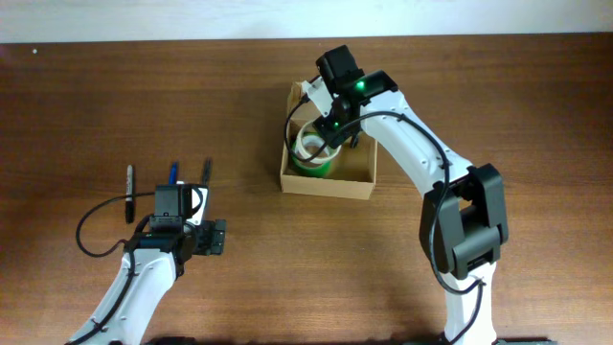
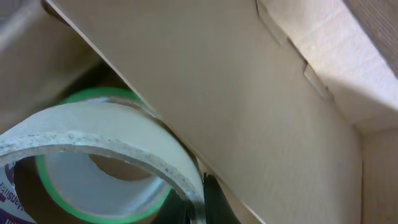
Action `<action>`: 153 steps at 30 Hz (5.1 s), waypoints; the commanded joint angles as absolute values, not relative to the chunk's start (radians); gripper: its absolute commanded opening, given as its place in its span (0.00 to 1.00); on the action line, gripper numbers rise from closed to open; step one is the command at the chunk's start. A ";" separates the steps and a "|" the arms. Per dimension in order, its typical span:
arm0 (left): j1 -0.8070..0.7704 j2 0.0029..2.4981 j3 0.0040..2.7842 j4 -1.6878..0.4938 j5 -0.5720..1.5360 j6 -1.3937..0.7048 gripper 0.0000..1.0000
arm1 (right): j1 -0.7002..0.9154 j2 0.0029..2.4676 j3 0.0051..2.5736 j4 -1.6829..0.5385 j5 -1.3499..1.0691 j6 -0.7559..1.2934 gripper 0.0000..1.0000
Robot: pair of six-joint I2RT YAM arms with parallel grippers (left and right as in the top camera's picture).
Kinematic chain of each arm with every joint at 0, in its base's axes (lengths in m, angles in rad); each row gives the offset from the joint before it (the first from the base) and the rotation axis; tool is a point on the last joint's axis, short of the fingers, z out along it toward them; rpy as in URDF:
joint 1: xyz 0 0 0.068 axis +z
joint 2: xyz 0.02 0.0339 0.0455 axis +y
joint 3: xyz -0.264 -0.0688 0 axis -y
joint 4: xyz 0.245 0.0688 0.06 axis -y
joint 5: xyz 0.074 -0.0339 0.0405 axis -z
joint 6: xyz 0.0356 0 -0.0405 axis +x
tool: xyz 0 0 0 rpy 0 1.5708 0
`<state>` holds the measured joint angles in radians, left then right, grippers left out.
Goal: Pack container
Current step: 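Carry the white tape into the box and lower it onto the green tape, then open the right gripper and withdraw it from the box, then grasp the yellow highlighter with the right gripper, then carry the highlighter into the box and lower it beside the tapes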
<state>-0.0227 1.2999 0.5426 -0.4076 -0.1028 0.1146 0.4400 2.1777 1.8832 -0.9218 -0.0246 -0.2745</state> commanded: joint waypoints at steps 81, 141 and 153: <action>-0.017 1.305 0.554 -0.409 -0.090 0.106 0.99 | -0.125 1.838 1.168 -0.953 0.083 -0.335 0.69; -0.017 1.305 0.554 -0.409 -0.090 0.106 0.99 | 0.513 2.035 1.991 -1.369 -0.076 -0.797 0.04; -0.017 1.305 0.554 -0.409 -0.090 0.106 0.99 | 0.509 2.138 1.990 -1.291 -0.078 -0.820 0.04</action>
<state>-0.0227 1.3003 0.5426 -0.4076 -0.1005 0.1116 0.5056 2.1109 1.9926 -1.3003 -0.0788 -0.7956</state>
